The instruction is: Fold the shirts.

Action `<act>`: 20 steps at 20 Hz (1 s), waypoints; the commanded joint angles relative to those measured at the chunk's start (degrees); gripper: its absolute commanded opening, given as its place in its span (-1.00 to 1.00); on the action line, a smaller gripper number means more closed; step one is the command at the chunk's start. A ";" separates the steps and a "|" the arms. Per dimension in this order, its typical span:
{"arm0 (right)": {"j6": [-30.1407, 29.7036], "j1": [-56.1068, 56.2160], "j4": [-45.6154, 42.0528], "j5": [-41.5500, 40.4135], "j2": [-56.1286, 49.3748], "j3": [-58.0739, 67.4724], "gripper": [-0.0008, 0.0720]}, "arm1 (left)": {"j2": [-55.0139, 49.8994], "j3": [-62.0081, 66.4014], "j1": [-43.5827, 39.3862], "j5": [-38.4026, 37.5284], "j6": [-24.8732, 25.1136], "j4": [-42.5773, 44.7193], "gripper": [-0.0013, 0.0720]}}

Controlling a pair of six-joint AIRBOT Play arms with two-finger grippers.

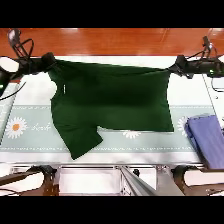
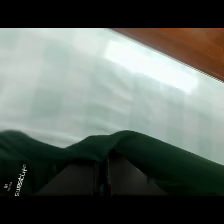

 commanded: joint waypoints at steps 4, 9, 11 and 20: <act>0.92 1.88 2.89 -2.67 -10.64 5.53 -0.89 | -8.96 -0.07 -0.02 2.19 -0.04 -6.86 -0.89; 1.18 0.63 2.84 4.94 -9.79 5.64 -0.89 | -8.96 1.75 1.88 -10.54 2.80 -8.22 -0.89; 0.55 -1.01 2.36 10.47 -9.03 5.64 -0.89 | -8.96 3.28 3.41 -20.13 7.78 -8.20 -0.88; 3.96 1.03 -17.97 21.00 -10.01 5.33 -0.89 | -11.41 3.37 7.54 -35.74 12.90 -3.21 -0.89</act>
